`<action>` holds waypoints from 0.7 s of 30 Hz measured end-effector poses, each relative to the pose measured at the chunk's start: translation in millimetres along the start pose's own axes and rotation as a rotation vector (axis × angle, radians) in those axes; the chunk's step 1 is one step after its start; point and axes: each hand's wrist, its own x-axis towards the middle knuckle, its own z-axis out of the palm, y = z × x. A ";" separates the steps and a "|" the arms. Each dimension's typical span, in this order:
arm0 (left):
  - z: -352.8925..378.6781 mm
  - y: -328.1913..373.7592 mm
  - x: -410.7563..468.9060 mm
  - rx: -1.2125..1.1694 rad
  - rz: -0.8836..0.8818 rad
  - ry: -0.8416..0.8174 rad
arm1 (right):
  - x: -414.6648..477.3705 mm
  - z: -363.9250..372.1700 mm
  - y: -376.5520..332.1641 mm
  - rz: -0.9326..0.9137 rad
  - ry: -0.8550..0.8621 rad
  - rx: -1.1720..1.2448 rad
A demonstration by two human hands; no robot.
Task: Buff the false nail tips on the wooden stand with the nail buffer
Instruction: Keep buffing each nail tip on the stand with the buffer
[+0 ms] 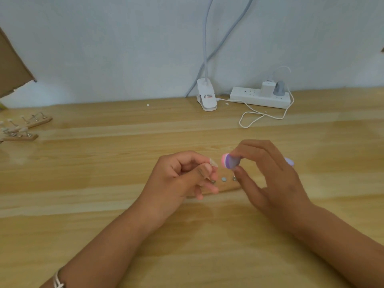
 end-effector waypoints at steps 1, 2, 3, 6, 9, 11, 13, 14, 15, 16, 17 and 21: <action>0.0 -1.2 0.5 0.001 -0.007 -0.010 | -2.0 3.1 -4.1 -0.047 0.016 0.023; -0.1 -2.6 0.5 0.003 -0.013 -0.021 | -3.9 5.7 -7.2 -0.097 0.011 0.038; -0.4 -3.3 0.2 0.003 -0.019 -0.031 | -4.7 7.2 -7.6 -0.132 -0.010 0.033; -2.6 -2.8 -0.1 -0.009 -0.030 -0.045 | -2.2 2.5 5.5 -0.082 -0.054 -0.053; -4.2 -0.9 0.4 -0.033 -0.044 -0.057 | -0.3 -2.2 10.4 0.008 -0.025 -0.011; -3.1 -0.3 0.5 -0.041 -0.063 -0.090 | -2.1 1.3 3.1 -0.025 0.001 0.043; -1.3 -0.1 0.0 -0.028 -0.075 -0.132 | -4.9 5.7 -2.2 -0.098 -0.031 0.098; -0.7 -0.1 -0.3 -0.010 -0.073 -0.144 | -5.2 6.2 -1.1 -0.116 -0.058 0.103; -0.4 0.0 -0.6 0.011 -0.072 -0.150 | -4.8 5.5 2.6 -0.112 -0.075 0.088; -0.5 -0.3 -0.6 0.027 -0.072 -0.151 | -4.1 3.9 7.2 -0.089 -0.073 0.065; -1.0 -0.9 -0.6 0.042 -0.072 -0.153 | -3.3 2.1 11.1 -0.060 -0.057 0.045; -0.4 -2.9 -1.6 0.109 -0.053 -0.179 | -4.1 3.4 5.6 -0.086 -0.024 0.078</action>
